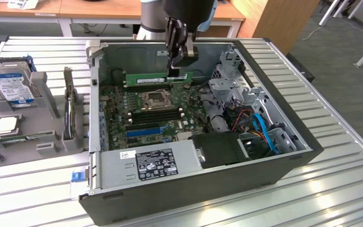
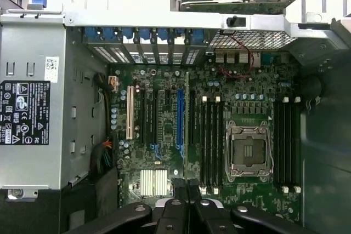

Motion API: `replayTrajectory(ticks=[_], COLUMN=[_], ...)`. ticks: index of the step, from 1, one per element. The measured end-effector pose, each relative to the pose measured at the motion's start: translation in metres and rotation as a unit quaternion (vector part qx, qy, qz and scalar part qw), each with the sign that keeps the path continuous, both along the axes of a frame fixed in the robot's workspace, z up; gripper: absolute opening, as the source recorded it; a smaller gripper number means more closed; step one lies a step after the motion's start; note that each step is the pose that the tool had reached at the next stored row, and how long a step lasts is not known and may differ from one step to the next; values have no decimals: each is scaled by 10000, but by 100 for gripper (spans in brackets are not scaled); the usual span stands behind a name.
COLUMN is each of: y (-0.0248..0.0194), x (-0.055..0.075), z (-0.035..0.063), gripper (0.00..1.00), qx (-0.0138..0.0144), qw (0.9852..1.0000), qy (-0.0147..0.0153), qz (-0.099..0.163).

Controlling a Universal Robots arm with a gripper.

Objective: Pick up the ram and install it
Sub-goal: 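Pick up the ram and move it above insertion slot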

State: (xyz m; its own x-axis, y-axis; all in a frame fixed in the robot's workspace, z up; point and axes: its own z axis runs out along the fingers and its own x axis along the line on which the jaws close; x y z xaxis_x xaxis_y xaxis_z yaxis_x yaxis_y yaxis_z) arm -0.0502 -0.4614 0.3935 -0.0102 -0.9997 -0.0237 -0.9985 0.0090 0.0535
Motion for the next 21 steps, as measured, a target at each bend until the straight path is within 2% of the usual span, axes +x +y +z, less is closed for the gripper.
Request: replayTrajectory(ticks=[21], y=[0], x=[0], z=[-257], gripper=[12], qx=[1], qw=[10000], qy=[0], qz=[0])
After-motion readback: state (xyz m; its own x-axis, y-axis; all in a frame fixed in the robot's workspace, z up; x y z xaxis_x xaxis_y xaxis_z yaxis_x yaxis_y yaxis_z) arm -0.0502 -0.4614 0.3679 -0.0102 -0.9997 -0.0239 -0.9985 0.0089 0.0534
